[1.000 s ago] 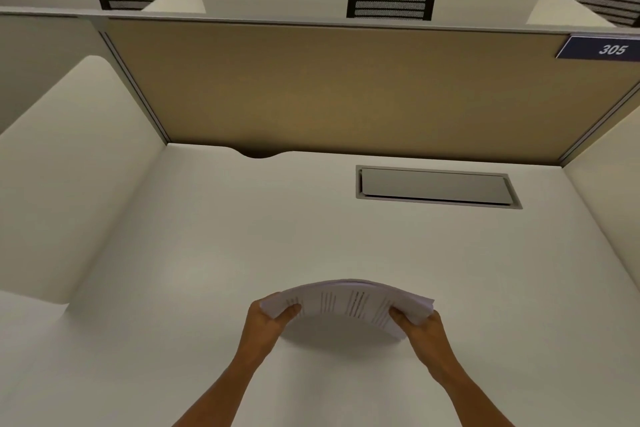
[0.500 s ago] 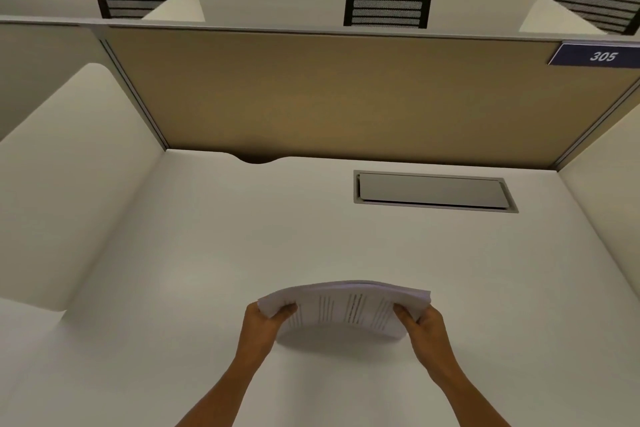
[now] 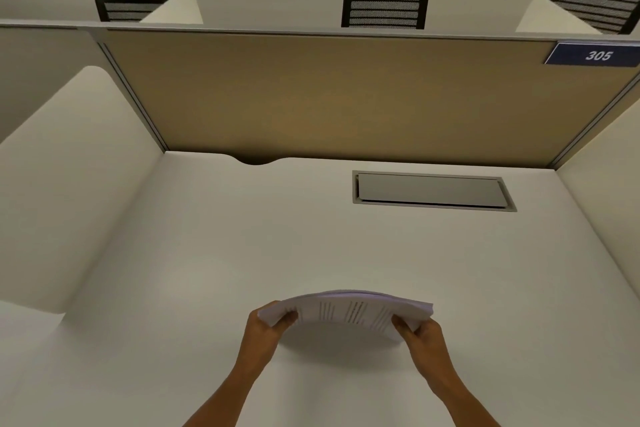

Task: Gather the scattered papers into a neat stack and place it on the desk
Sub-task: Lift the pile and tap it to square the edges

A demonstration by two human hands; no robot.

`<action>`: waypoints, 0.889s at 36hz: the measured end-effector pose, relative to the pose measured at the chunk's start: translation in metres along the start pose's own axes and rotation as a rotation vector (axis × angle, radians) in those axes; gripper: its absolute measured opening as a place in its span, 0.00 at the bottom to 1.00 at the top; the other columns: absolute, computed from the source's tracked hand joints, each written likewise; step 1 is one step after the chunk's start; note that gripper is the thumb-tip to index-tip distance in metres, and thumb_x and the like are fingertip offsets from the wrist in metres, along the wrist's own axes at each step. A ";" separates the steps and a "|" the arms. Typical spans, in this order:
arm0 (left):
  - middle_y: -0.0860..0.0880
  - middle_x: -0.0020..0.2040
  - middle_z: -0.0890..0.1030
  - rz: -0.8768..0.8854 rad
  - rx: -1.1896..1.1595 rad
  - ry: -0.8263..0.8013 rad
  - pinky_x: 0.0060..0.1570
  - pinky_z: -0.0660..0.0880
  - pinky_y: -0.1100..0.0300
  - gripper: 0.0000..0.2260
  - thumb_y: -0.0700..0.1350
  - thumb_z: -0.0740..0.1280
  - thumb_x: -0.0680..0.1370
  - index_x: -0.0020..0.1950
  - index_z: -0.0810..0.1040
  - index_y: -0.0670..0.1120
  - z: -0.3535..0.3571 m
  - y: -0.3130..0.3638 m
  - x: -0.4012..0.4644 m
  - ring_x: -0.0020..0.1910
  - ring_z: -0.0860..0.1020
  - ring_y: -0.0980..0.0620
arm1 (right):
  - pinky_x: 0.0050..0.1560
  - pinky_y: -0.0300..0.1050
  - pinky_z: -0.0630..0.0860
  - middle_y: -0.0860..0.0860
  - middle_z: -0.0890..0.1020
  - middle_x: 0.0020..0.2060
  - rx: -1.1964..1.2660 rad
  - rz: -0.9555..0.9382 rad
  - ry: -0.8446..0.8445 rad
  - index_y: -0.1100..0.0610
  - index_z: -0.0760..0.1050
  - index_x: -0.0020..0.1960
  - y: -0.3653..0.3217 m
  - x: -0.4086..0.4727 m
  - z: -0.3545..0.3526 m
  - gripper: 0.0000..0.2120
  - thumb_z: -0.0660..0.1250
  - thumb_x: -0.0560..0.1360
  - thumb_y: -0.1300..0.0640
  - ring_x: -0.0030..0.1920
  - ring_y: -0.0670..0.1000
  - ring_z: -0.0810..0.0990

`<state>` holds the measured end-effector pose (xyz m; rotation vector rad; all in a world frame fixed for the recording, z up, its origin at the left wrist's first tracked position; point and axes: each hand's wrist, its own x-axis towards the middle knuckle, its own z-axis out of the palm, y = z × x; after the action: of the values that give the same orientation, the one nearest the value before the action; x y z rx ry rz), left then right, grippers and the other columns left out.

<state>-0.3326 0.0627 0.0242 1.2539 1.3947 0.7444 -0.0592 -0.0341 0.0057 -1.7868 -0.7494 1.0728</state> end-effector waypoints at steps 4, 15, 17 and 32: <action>0.62 0.37 0.86 0.005 -0.012 0.002 0.41 0.78 0.70 0.26 0.32 0.70 0.74 0.37 0.83 0.68 -0.001 0.004 0.001 0.38 0.83 0.65 | 0.42 0.36 0.75 0.51 0.85 0.44 0.026 -0.009 0.022 0.54 0.80 0.54 -0.005 0.000 0.001 0.06 0.66 0.79 0.61 0.47 0.49 0.82; 0.66 0.40 0.85 -0.102 0.056 -0.064 0.45 0.75 0.67 0.16 0.36 0.71 0.75 0.45 0.80 0.60 -0.003 -0.012 0.001 0.43 0.82 0.67 | 0.36 0.33 0.75 0.47 0.85 0.36 -0.091 0.088 -0.051 0.61 0.82 0.52 0.005 0.007 -0.003 0.06 0.68 0.78 0.60 0.36 0.43 0.82; 0.63 0.40 0.85 -0.115 0.058 -0.062 0.47 0.77 0.66 0.15 0.38 0.72 0.75 0.48 0.78 0.59 -0.005 -0.012 0.002 0.44 0.82 0.64 | 0.39 0.35 0.77 0.48 0.86 0.41 -0.122 0.068 -0.060 0.58 0.82 0.53 0.001 0.009 -0.005 0.07 0.67 0.78 0.60 0.42 0.47 0.84; 0.46 0.75 0.65 -0.079 0.087 0.137 0.66 0.71 0.48 0.42 0.43 0.79 0.68 0.76 0.59 0.51 -0.025 0.014 0.026 0.69 0.71 0.46 | 0.35 0.32 0.75 0.40 0.83 0.37 -0.562 -0.190 -0.226 0.40 0.78 0.41 -0.103 0.023 -0.024 0.12 0.67 0.78 0.56 0.37 0.40 0.83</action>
<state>-0.3495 0.0961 0.0350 1.2257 1.5935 0.7331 -0.0328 0.0185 0.0969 -2.0133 -1.4414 1.0069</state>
